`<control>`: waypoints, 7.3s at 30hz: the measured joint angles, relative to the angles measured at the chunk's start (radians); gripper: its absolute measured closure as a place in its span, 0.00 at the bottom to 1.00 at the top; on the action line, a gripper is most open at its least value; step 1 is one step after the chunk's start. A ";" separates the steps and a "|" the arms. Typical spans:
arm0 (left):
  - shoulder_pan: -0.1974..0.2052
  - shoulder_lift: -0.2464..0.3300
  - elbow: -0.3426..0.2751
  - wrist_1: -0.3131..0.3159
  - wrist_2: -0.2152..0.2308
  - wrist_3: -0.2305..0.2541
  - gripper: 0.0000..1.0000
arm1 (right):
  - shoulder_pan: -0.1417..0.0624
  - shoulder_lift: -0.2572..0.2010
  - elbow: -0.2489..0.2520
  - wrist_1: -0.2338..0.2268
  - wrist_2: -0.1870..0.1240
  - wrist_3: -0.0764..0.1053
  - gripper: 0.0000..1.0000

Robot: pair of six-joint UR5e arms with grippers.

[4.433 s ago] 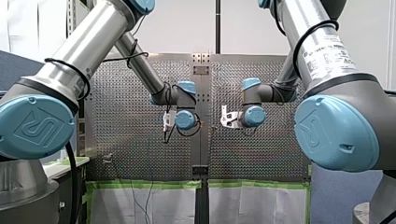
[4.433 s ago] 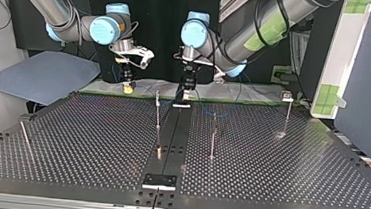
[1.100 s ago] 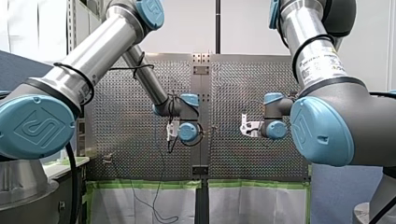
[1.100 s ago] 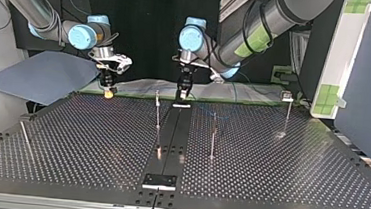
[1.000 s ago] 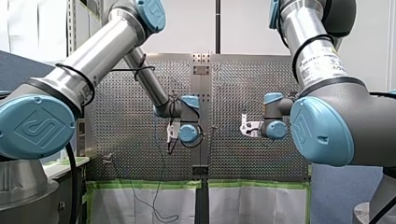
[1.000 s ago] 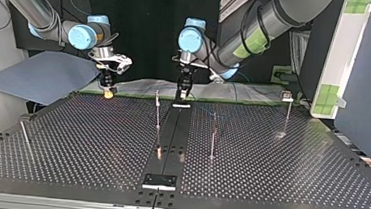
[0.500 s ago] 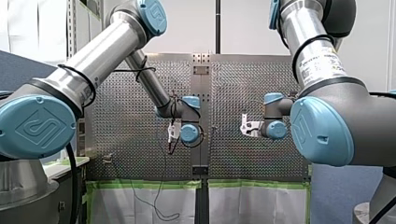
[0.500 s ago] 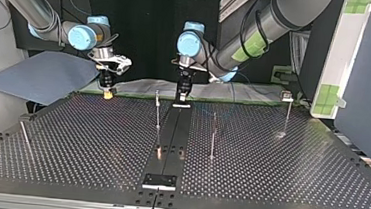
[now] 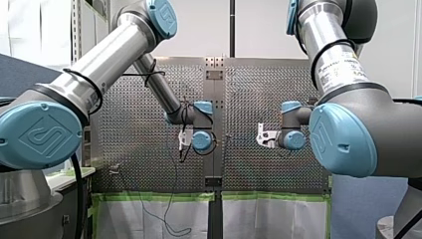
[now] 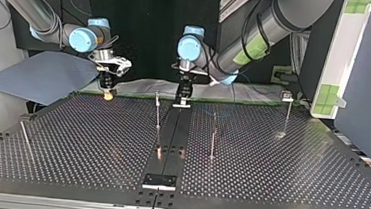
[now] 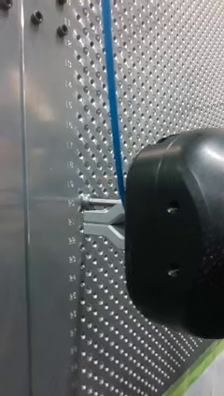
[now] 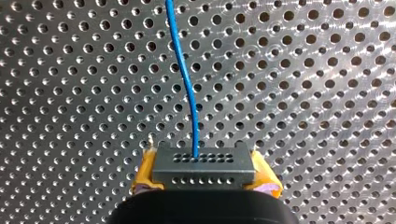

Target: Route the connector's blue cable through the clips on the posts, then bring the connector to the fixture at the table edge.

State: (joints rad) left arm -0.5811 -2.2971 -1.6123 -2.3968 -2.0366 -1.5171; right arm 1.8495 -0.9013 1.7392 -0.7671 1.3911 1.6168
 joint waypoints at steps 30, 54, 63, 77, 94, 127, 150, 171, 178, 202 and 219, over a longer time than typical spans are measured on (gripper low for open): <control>0.030 -0.001 0.037 -0.011 0.001 0.000 1.00 | -0.011 0.045 -0.078 0.035 0.000 0.002 1.00; 0.052 -0.020 0.084 -0.028 0.002 -0.019 1.00 | -0.011 0.067 -0.137 0.052 -0.001 0.003 1.00; 0.052 -0.085 0.148 -0.065 0.003 -0.030 1.00 | -0.012 0.096 -0.183 0.081 0.002 0.000 1.00; 0.074 -0.093 0.214 -0.103 0.005 -0.028 1.00 | -0.023 0.101 -0.278 0.155 0.004 -0.006 1.00; 0.075 -0.094 0.218 -0.118 0.009 -0.025 1.00 | -0.032 0.133 -0.332 0.183 -0.011 -0.013 1.00; 0.064 -0.091 0.216 -0.272 0.140 -0.060 0.00 | -0.027 0.152 -0.341 0.202 -0.024 -0.018 1.00; 0.010 -0.032 0.182 -0.325 0.172 -0.056 0.00 | -0.026 0.153 -0.341 0.220 -0.023 -0.020 1.00; -0.018 -0.002 0.135 -0.324 0.170 -0.058 0.00 | -0.025 0.152 -0.341 0.233 -0.023 -0.020 1.00; -0.040 0.001 0.134 -0.329 0.165 -0.057 0.00 | -0.025 0.153 -0.341 0.237 -0.023 -0.020 1.00; -0.076 0.010 0.134 -0.330 0.138 -0.059 0.00 | -0.023 0.153 -0.341 0.237 -0.023 -0.020 1.00; -0.078 0.010 0.134 -0.329 0.137 -0.061 0.00 | -0.020 0.153 -0.341 0.239 -0.026 -0.020 1.00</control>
State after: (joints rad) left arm -0.6592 -2.2873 -1.4784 -2.7258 -1.8997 -1.5778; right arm 1.8292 -0.7481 1.3983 -0.5278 1.3654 1.5966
